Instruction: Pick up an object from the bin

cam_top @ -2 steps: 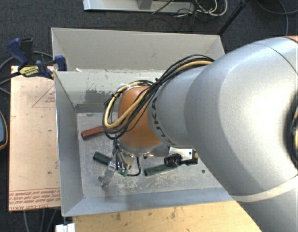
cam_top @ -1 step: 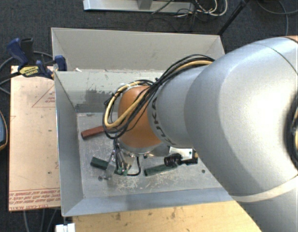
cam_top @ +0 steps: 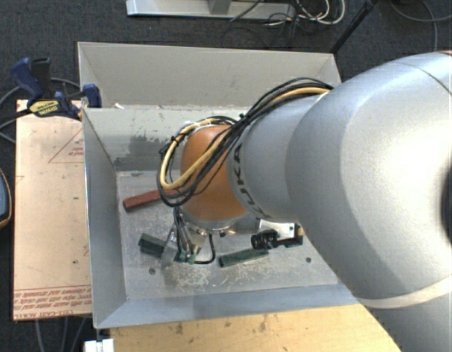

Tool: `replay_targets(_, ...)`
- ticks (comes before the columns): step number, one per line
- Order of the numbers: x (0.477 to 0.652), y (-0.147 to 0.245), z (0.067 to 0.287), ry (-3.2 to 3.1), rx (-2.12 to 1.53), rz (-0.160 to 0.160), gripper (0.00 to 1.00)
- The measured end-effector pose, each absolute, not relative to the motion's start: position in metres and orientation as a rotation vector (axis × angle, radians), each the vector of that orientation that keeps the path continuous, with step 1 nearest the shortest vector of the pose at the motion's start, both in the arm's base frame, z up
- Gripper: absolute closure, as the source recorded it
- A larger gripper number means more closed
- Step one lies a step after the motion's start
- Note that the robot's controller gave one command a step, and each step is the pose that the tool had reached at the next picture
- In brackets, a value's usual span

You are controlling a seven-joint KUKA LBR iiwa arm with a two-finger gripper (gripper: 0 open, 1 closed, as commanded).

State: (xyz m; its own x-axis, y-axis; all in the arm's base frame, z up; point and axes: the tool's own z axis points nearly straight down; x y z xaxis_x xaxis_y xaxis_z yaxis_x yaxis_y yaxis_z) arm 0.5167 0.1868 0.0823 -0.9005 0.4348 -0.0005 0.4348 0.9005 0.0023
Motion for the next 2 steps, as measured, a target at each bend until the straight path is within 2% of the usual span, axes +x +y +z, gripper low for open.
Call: replay_targets(2,0.519,0.188,0.153,3.060,0.694,0.006,1.00)
